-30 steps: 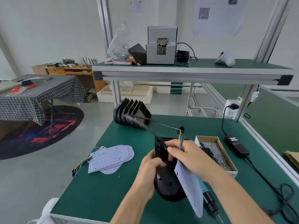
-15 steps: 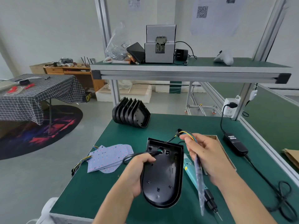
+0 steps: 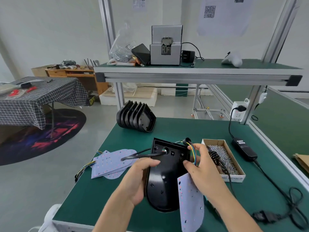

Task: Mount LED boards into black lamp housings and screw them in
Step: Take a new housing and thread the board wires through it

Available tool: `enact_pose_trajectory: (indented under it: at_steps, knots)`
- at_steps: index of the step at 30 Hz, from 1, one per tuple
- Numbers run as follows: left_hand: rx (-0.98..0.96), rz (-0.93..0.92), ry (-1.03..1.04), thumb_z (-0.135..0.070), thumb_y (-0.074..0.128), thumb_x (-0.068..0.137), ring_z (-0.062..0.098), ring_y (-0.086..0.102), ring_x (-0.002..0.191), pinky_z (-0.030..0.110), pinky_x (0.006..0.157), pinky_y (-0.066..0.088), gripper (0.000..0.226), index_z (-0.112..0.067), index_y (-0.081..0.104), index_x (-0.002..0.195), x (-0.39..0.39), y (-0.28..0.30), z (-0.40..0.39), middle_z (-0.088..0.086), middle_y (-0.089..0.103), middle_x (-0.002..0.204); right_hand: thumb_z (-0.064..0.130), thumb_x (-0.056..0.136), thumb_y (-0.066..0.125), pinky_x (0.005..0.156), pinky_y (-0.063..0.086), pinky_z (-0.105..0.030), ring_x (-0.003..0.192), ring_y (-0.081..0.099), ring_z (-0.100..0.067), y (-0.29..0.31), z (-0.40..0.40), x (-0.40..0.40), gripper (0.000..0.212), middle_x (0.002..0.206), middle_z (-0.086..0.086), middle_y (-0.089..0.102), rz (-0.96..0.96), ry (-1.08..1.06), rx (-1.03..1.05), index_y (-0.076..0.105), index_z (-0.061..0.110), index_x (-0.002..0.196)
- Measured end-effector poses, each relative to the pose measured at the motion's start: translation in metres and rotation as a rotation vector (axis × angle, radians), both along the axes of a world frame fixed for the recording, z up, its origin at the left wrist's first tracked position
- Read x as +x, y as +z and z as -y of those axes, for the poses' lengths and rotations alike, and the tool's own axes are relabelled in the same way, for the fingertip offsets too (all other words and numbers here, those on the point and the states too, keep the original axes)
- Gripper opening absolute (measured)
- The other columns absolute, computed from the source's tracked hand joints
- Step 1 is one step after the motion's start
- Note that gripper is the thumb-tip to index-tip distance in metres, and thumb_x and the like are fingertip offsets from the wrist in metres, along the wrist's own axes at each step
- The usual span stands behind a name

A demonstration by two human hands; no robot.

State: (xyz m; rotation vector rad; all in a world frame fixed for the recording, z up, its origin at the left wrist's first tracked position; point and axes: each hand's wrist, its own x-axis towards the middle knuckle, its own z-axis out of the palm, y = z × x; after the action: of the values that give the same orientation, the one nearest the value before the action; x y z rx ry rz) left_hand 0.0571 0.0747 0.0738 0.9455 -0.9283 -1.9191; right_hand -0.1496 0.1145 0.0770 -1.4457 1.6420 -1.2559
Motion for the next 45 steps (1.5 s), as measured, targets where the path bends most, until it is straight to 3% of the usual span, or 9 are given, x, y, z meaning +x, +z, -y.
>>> enact_pose_trajectory:
  at_steps: [10,14,17,22,25,29,33,42,45]
  knots:
    - [-0.036,-0.104,0.154,-0.018,0.055,0.083,0.028,0.074,0.067,0.028,0.054,0.058,0.028,-0.009,0.081,0.089,-0.005,0.002,0.008,0.014,0.078,0.086,-0.001,0.098,0.061,0.057,0.043,-0.010,0.061,0.054,0.005,0.001,0.001,0.006,0.043,0.064,0.021,0.057,0.385,0.093,0.055,0.064,0.042,0.106]
    - [-0.053,-0.062,0.075,-0.047,0.090,0.057,0.026,0.077,0.081,0.030,0.064,0.061,0.046,-0.014,0.085,0.088,-0.010,0.003,0.003,0.015,0.079,0.100,0.000,0.098,0.061,0.056,0.042,-0.015,0.061,0.054,0.003,0.002,0.001,0.006,0.042,0.063,0.021,0.058,0.433,0.099,0.045,0.065,0.041,0.108]
    - [-0.182,0.170,0.098,-0.057,0.085,0.050,0.017,0.074,0.084,0.031,0.074,0.059,0.043,-0.030,0.084,0.083,-0.012,-0.010,-0.001,0.000,0.081,0.093,-0.002,0.097,0.060,0.058,0.045,-0.012,0.063,0.058,0.004,0.008,0.002,0.003,0.039,0.065,0.021,0.063,0.467,0.070,-0.001,0.063,0.032,0.115]
    - [-0.449,0.757,-0.008,-0.018,0.062,0.066,0.015,0.058,0.061,0.038,0.066,0.058,0.014,-0.007,0.062,0.074,-0.010,-0.045,-0.012,0.004,0.067,0.067,0.000,0.097,0.060,0.075,0.048,-0.035,0.076,0.062,-0.021,0.037,0.008,-0.003,0.037,0.084,-0.004,0.069,0.640,0.042,-0.042,0.062,0.029,0.119]
    - [-0.520,0.993,0.015,-0.018,0.060,0.087,0.018,0.046,0.044,0.030,0.051,0.044,0.024,-0.004,0.057,0.068,-0.009,-0.060,-0.016,0.000,0.061,0.053,0.001,0.100,0.058,0.048,0.049,-0.023,0.050,0.060,-0.015,0.058,0.015,-0.011,0.029,0.073,-0.003,0.071,0.773,0.019,-0.060,0.060,0.021,0.121]
    - [-0.408,1.107,0.042,-0.031,0.055,0.105,0.003,0.057,0.045,0.017,0.048,0.044,0.040,-0.007,0.067,0.076,0.006,-0.058,-0.003,0.002,0.075,0.064,0.004,0.101,0.059,0.038,0.042,-0.016,0.041,0.056,-0.006,0.078,0.028,-0.022,0.021,0.061,0.005,0.067,0.898,-0.101,-0.101,0.059,0.014,0.119]
    - [-0.350,1.225,-0.009,-0.031,0.051,0.106,0.013,0.070,0.063,0.025,0.067,0.056,0.037,-0.009,0.070,0.083,0.014,-0.055,0.012,-0.002,0.076,0.065,0.024,0.102,0.058,0.069,0.061,-0.035,0.080,0.072,-0.027,0.090,0.036,-0.023,0.026,0.093,-0.011,0.074,1.049,-0.059,0.036,0.076,0.006,0.106]
    - [-0.453,1.772,-0.059,-0.056,0.058,0.098,0.029,0.064,0.112,0.035,0.075,0.042,0.053,-0.016,0.045,0.131,0.012,-0.028,0.003,0.003,0.051,0.130,0.020,0.073,0.070,0.043,0.046,-0.018,0.049,0.055,-0.009,0.114,0.040,-0.031,0.025,0.081,-0.007,0.062,0.933,-0.113,-0.232,0.061,0.011,0.095]
    - [-0.634,1.448,0.044,-0.058,0.066,0.092,0.018,0.062,0.117,0.031,0.085,0.046,0.086,-0.029,0.021,0.159,0.011,0.002,-0.001,-0.013,0.048,0.138,0.002,0.099,0.058,0.046,0.052,-0.024,0.047,0.061,-0.016,0.112,0.037,-0.029,0.011,0.072,-0.011,0.067,0.745,-0.144,-0.225,0.061,0.001,0.109]
